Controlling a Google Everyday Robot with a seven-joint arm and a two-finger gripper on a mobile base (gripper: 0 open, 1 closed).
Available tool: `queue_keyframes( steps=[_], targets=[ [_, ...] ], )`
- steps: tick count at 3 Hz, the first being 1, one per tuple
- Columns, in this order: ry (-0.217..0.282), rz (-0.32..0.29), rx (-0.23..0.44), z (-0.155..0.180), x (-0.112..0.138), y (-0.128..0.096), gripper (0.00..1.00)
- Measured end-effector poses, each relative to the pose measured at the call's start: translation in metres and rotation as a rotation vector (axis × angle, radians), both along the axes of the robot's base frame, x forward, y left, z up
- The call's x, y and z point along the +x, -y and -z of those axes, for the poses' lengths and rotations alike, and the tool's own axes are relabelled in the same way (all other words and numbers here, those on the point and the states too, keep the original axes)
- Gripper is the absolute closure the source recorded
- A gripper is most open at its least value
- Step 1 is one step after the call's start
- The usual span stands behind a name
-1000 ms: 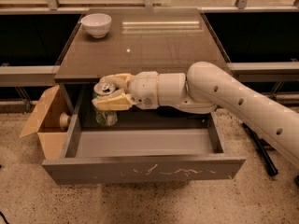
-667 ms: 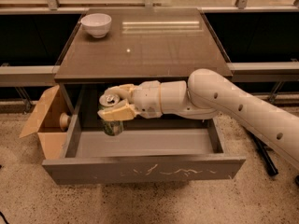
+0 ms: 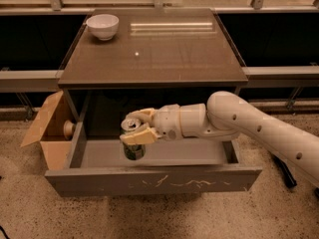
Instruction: Place green can into top drawer
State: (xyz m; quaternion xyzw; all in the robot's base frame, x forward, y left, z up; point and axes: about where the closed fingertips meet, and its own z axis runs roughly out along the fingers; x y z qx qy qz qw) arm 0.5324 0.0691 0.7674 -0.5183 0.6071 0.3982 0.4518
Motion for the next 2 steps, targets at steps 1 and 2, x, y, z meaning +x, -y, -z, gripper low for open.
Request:
queue_keyframes(
  steps=[1, 2],
  targets=[
    [-0.001, 0.024, 0.008, 0.014, 0.012, 0.018, 1.00],
    [0.011, 0.044, 0.004, 0.018, 0.031, 0.034, 1.00]
  ],
)
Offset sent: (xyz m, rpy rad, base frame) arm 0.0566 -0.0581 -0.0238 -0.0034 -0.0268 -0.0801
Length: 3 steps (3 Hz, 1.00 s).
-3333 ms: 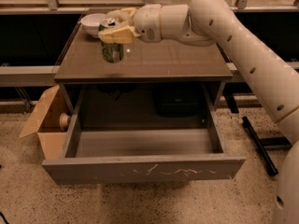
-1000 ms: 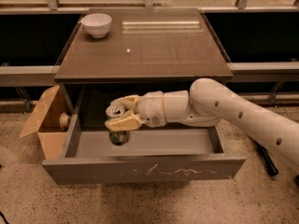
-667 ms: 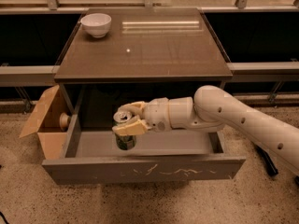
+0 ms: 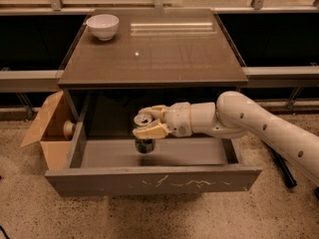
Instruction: Place green can into top drawer
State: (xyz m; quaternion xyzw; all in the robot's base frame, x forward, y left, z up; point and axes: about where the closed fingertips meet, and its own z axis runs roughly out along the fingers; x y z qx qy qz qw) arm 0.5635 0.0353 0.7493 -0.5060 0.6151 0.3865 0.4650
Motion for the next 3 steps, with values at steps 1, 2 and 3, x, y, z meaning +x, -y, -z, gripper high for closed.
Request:
queue_keyframes(
  steps=[1, 2, 3],
  targets=[
    [0.008, 0.019, -0.006, 0.001, 0.018, 0.013, 1.00],
    [-0.013, 0.031, -0.026, 0.012, 0.030, 0.021, 1.00],
    [-0.035, 0.034, -0.046, 0.021, 0.034, 0.024, 1.00]
  ],
)
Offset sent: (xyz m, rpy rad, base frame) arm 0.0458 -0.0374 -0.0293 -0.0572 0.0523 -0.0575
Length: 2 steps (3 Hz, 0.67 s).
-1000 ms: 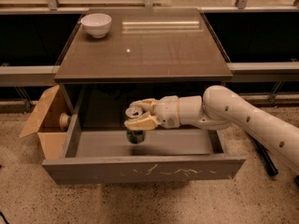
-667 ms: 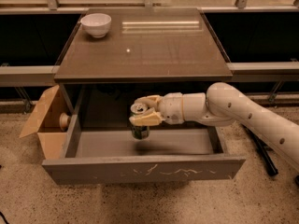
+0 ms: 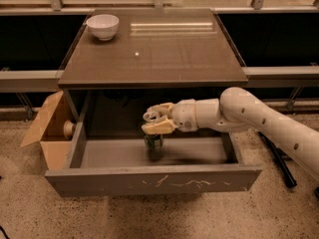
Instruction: Place green can into top drawer
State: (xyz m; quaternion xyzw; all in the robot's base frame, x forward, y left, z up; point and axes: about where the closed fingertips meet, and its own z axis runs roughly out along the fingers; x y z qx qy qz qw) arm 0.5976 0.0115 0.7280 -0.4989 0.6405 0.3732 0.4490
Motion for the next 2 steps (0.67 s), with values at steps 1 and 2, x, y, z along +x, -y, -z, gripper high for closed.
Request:
queue_keyframes(
  steps=[1, 2],
  targets=[
    [-0.029, 0.002, 0.000, 0.0108, 0.0048, 0.0010, 0.76],
    [-0.032, 0.001, -0.001, 0.0119, 0.0049, 0.0010, 0.52]
  ],
)
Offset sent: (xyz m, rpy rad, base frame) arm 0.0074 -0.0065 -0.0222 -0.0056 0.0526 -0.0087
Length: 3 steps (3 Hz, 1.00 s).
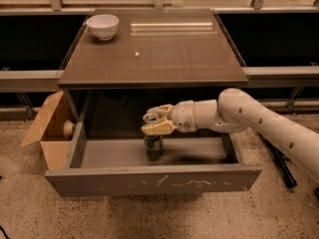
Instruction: Place green can into top drawer
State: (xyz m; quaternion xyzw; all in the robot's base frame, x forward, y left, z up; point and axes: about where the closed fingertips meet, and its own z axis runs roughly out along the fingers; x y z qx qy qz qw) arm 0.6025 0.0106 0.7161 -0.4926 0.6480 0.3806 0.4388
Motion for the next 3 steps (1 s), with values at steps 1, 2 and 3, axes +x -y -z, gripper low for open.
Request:
queue_keyframes(
  steps=[1, 2, 3],
  targets=[
    [-0.003, -0.002, -0.002, 0.001, 0.000, 0.000, 0.29],
    [-0.010, -0.002, -0.003, 0.003, -0.005, 0.003, 0.06],
    [0.001, 0.017, -0.009, -0.010, -0.020, 0.019, 0.00]
  ],
)
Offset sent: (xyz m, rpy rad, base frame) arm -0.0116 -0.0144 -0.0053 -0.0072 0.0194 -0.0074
